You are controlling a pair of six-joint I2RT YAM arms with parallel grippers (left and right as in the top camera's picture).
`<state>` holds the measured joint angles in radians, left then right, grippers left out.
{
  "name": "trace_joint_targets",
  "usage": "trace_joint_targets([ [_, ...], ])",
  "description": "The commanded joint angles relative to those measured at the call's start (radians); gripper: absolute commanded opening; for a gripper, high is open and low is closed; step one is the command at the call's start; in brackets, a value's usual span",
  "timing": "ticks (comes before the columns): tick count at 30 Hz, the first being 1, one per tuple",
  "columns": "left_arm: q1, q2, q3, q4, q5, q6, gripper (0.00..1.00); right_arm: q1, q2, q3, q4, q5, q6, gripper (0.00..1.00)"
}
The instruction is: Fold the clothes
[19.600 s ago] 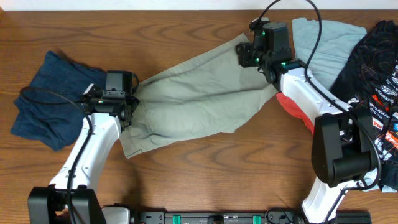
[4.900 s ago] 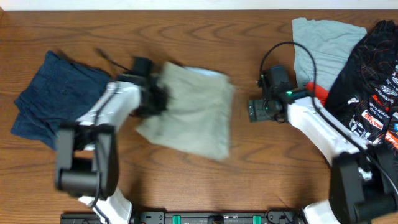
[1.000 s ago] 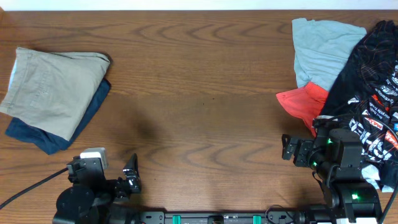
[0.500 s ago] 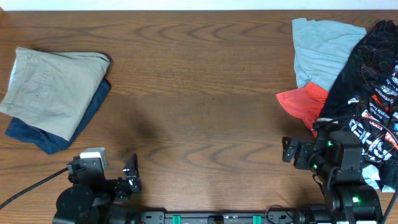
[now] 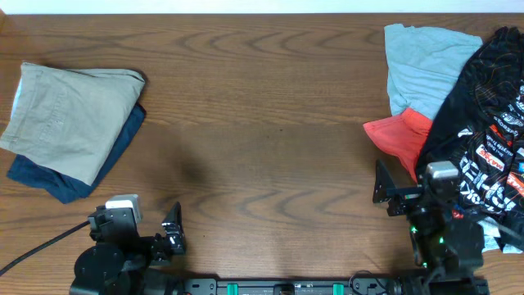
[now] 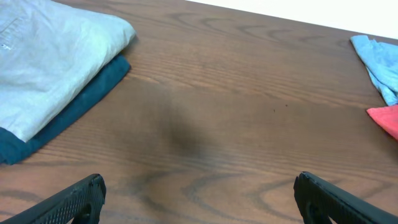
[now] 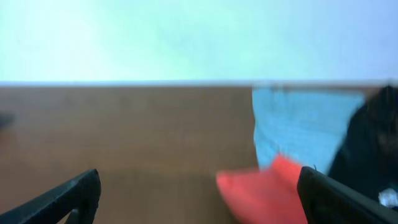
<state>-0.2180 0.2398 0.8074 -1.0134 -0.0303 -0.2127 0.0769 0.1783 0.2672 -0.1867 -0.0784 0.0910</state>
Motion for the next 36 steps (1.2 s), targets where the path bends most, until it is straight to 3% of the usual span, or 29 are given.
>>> trace_joint_targets([
  [1, -0.003, -0.005, -0.005, 0.0, -0.008, -0.006, 0.98, 0.016, -0.071, -0.098, 0.103, 0.007, -0.026, 0.99],
  [7, -0.003, -0.005, -0.005, 0.0, -0.008, -0.006, 0.98, 0.017, -0.166, -0.251, 0.284, 0.023, -0.026, 0.99],
  [12, -0.003, -0.005, -0.005, 0.0, -0.008, -0.006, 0.98, 0.03, -0.174, -0.262, 0.244, 0.029, -0.131, 0.99],
  [16, -0.003, -0.005, -0.005, 0.0, -0.008, -0.006, 0.98, 0.034, -0.174, -0.262, 0.111, 0.023, -0.145, 0.99],
  [36, -0.003, -0.005, -0.005, 0.0, -0.008, -0.006, 0.98, 0.042, -0.173, -0.262, 0.115, 0.028, -0.159, 0.99],
])
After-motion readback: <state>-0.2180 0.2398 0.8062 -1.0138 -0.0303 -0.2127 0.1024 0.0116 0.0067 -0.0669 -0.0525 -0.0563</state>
